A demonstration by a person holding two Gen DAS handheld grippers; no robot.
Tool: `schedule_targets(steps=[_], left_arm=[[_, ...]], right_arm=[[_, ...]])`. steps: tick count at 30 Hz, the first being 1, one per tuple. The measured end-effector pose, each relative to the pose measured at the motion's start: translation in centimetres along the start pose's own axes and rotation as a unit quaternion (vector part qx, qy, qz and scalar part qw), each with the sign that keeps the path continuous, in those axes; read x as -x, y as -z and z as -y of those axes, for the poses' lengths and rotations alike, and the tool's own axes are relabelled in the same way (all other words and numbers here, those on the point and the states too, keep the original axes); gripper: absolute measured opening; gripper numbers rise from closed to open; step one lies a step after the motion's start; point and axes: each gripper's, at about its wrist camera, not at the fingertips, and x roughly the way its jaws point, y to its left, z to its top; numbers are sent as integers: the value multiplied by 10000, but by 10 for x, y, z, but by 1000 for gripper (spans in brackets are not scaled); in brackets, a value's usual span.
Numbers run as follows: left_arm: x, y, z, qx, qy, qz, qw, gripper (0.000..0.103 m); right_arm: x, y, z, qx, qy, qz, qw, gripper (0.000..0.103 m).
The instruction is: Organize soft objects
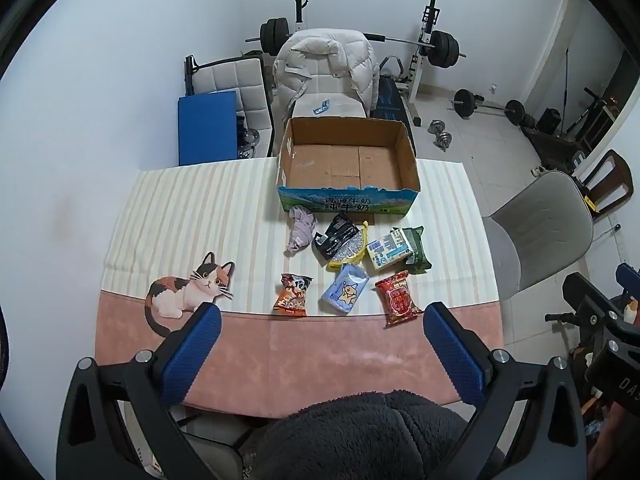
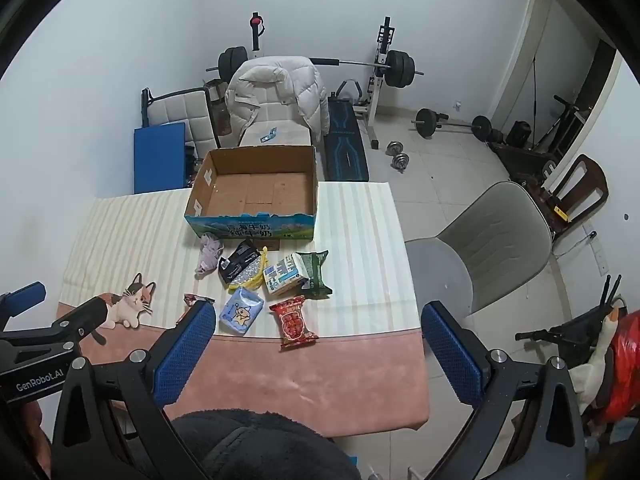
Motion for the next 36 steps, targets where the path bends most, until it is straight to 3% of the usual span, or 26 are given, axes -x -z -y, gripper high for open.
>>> schedule_targets(steps=[36], left_arm=[[8, -1, 6, 38, -12, 151, 9999, 103]], right_arm=[[11, 0, 14, -91, -58, 85, 9999, 103]])
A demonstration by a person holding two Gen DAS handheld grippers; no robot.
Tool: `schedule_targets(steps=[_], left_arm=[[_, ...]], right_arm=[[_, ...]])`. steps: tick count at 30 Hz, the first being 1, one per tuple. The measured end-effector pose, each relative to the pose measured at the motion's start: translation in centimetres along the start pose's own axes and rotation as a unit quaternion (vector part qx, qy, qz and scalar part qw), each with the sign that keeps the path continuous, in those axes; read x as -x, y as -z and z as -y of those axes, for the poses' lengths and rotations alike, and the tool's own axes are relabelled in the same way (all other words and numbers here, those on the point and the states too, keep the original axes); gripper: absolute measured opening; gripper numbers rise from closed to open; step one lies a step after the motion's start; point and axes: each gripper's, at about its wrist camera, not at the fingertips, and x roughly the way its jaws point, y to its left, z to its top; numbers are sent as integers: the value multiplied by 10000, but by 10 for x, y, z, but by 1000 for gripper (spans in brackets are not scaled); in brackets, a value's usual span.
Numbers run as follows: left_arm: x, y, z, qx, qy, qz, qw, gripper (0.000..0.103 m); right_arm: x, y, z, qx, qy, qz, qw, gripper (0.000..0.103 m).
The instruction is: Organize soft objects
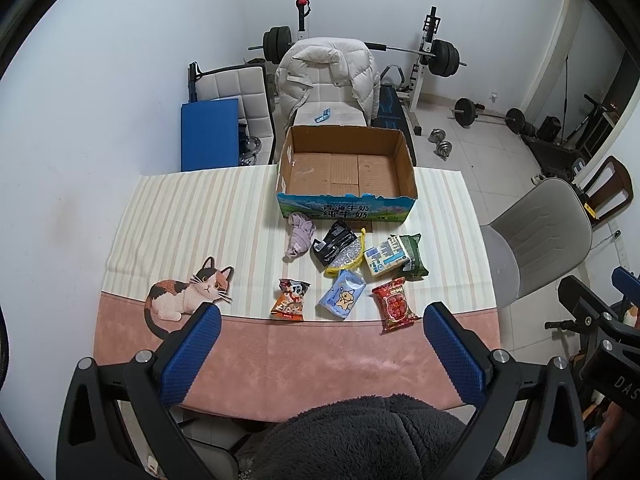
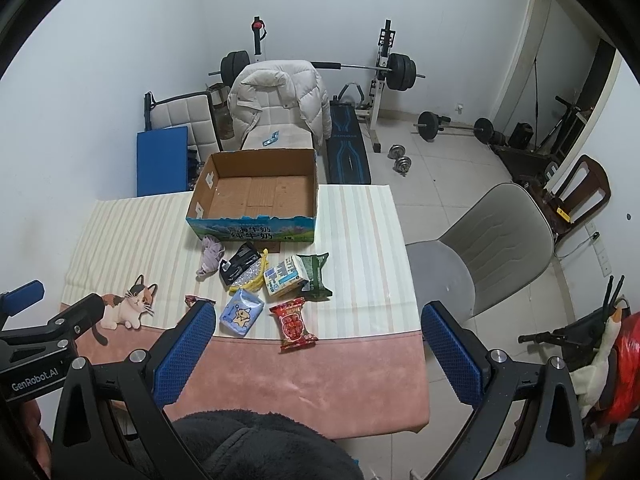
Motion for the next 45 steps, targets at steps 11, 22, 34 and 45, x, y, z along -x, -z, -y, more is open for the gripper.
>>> schedule_targets(steps=[11, 22, 34, 45], left_arm=[[2, 1, 1, 3, 3, 47, 10000, 103], [2, -1, 2, 15, -5, 65, 10000, 103], [0, -10, 4, 19, 22, 85, 10000, 103], [-4, -11, 0, 12, 94, 65, 9999, 103]], right_arm=[[1, -3, 1, -16, 38, 52, 10000, 103], [2, -5, -1, 1, 49, 113, 9999, 103], [1, -9, -2, 18, 26, 155, 9999, 103], [0, -14, -1, -26, -24, 177, 9998, 103]])
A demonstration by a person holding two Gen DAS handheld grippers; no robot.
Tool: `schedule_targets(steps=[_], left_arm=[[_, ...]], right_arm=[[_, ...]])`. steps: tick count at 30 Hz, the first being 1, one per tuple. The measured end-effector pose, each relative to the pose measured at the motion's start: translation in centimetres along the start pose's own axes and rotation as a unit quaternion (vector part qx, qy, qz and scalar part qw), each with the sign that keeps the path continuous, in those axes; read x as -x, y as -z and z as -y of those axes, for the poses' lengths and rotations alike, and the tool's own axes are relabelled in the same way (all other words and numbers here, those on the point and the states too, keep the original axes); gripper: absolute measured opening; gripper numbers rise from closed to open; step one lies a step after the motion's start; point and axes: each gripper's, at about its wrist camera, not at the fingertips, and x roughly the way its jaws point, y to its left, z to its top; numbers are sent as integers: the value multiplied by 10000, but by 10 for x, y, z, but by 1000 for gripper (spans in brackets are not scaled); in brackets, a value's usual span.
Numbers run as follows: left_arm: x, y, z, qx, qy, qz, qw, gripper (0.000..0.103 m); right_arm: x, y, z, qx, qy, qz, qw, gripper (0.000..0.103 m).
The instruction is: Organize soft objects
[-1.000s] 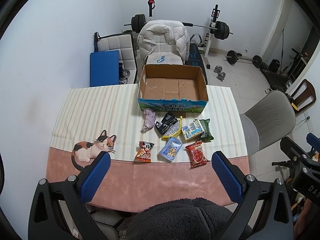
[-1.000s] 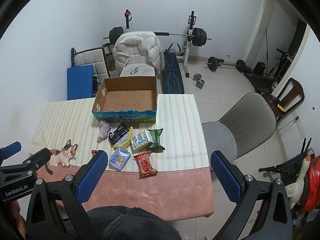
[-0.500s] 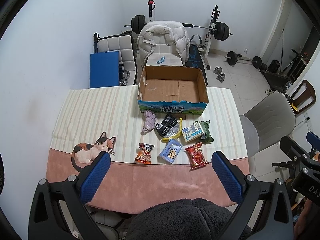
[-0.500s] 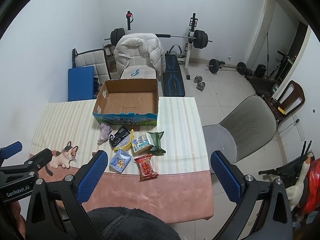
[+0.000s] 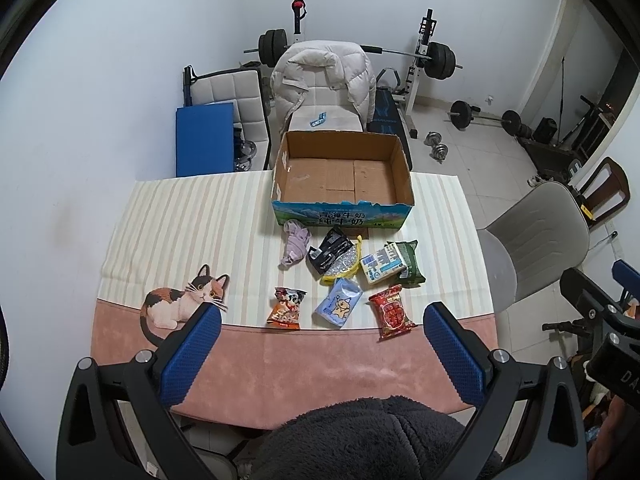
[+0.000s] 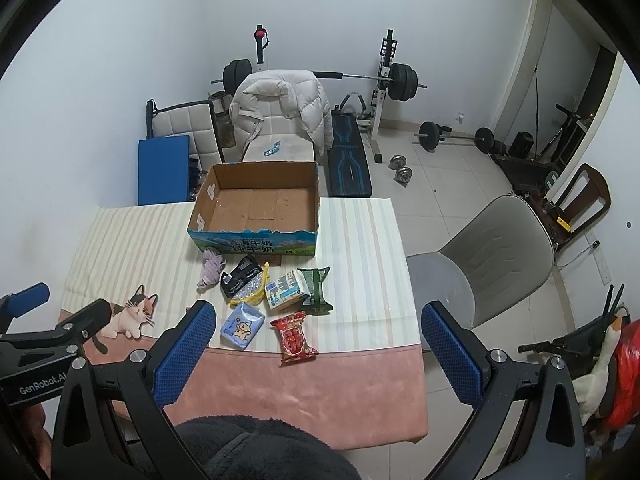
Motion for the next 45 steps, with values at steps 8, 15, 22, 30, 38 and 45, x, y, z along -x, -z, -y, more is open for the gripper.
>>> schedule_targets(steps=[8, 15, 22, 30, 38, 45], left_arm=[[-89, -7, -37, 303, -186, -522, 9980, 103], [-235, 12, -79, 227, -557, -1614, 9851, 98], [-363, 41, -80, -110, -451, -2518, 9667, 81], [-445, 67, -76, -109, -376, -3181, 9472, 58], [-444, 81, -93, 446, -309, -3127, 9483, 35], [-380, 90, -95, 825, -356, -2826, 9550, 31]], right_arm=[[-100, 8, 10, -100, -199, -610, 9979, 103], [-293, 61, -7, 237, -575, -2159, 9744, 103], [-410, 122, -37, 444, -635, -3091, 9479, 96], [-461, 146, -47, 369, -336, -3348, 9410, 86], [-481, 171, -49, 238, -384, -3441, 9378, 51], [-436, 184, -33, -107, -966, -3452, 9335, 48]])
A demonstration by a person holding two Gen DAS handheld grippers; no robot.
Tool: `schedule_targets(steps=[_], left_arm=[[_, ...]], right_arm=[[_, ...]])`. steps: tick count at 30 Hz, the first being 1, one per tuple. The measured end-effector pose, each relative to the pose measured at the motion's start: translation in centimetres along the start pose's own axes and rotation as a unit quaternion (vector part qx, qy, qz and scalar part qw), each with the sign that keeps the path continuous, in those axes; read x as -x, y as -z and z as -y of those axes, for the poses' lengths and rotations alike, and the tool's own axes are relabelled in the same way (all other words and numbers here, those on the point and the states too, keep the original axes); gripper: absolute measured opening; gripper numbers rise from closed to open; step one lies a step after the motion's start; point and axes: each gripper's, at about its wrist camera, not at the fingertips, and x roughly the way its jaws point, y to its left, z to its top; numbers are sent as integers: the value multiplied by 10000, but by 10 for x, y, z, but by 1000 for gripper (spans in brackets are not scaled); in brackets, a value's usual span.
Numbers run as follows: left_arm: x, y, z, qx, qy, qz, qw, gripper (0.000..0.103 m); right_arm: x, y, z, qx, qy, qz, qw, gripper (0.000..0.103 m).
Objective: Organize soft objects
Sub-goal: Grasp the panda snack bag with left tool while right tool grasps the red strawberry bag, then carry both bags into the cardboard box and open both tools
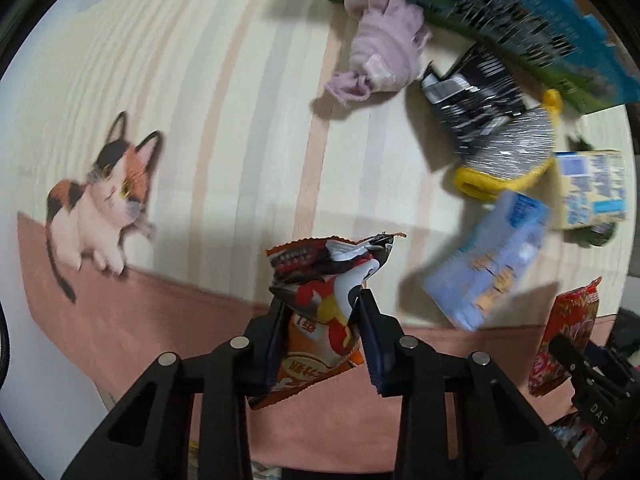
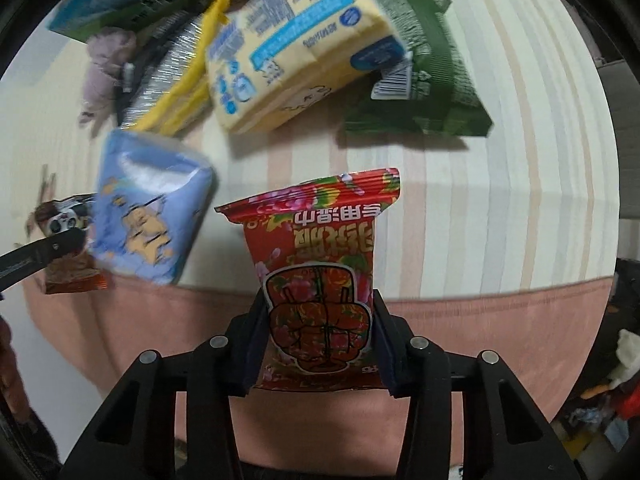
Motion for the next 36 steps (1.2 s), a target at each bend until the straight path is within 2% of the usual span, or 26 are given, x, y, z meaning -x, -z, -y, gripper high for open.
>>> schedule_targets(steps=[4, 6, 10, 14, 15, 17, 20, 23, 27, 32, 36], left_arm=[[59, 24, 8, 133, 314, 383, 9987, 31], [93, 25, 18, 135, 467, 615, 9969, 31], [150, -17, 51, 38, 928, 998, 9907, 31], [191, -86, 83, -253, 1235, 1234, 9843, 31], [197, -106, 91, -318, 1264, 1277, 9832, 31], [201, -146, 102, -411, 1311, 1310, 9818, 31], [190, -210, 120, -512, 1461, 1164, 9811, 31], [166, -268, 136, -573, 1514, 968, 9821, 31], [114, -329, 151, -550, 1629, 541, 9836, 31], [70, -371, 167, -528, 1757, 144, 9829, 31], [54, -387, 181, -660, 1739, -17, 9826, 31]], right_arm=[[45, 17, 8, 46, -458, 216, 9987, 48], [76, 18, 10, 95, -652, 412, 9970, 48], [143, -6, 8, 233, -945, 814, 9919, 48], [215, -62, -12, 313, -1220, 1188, 9849, 48], [238, -81, -16, 311, -1221, 1273, 9838, 48], [256, -112, -27, 281, -1019, 1562, 9820, 48], [253, -166, -33, 121, -801, 1667, 9827, 48], [230, -222, -33, 4, -605, 1484, 9871, 48], [168, -291, -39, -149, -323, 1228, 9918, 48], [115, -352, -27, -322, -171, 984, 9945, 48], [99, -378, -37, -396, -72, 923, 9949, 48]])
